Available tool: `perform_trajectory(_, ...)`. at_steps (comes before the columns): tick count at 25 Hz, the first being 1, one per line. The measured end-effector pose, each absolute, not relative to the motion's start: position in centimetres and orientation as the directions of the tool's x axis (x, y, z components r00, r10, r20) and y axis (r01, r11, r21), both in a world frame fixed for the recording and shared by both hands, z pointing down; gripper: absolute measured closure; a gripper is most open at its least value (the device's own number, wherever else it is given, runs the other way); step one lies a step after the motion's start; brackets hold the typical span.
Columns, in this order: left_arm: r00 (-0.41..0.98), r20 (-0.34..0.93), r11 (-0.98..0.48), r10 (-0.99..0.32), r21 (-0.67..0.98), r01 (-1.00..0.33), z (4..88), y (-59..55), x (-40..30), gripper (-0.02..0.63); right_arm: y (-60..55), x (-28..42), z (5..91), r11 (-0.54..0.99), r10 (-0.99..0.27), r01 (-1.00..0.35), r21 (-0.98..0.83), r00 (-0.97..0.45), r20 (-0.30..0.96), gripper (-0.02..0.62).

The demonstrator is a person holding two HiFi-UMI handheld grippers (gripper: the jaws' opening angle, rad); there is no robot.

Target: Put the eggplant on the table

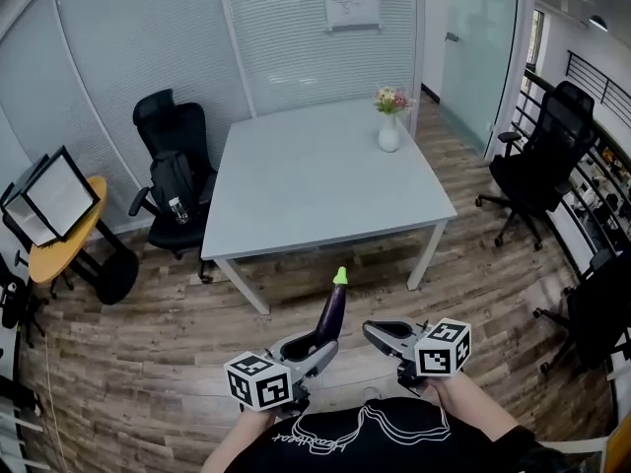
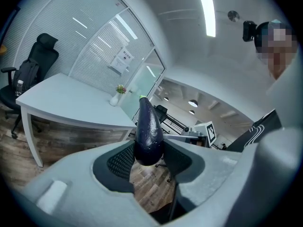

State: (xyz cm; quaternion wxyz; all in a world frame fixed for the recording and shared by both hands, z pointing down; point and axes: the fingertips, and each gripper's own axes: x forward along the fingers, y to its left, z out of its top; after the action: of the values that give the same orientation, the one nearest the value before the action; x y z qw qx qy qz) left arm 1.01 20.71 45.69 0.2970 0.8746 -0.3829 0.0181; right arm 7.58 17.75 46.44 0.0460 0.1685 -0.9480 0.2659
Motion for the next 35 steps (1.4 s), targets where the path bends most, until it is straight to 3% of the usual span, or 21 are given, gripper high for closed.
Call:
perform_trajectory(13, 0.686, 0.246, -0.539, -0.685, 0.461, -0.704, 42.2, 11.4, 7.2, 0.413, 9.4, 12.4, 42.5, 0.868, -0.182, -0.202, -0.453, -0.979, 0.088, 0.588)
perform_trajectory(22, 0.683, 0.221, -0.551, -0.696, 0.447, -0.705, 42.5, 8.7, 10.2, 0.413, 5.7, 15.8, 43.2, 0.872, -0.222, -0.243, -0.425, -0.97, 0.098, 0.588)
perform_trajectory(35, 0.685, 0.225, -0.531, -0.693, 0.482, -0.696, 44.6, 0.7, 5.8, 0.413, -2.6, 11.6, 46.1, 0.83, -0.241, -0.284, -0.48, -0.959, 0.15, 0.586)
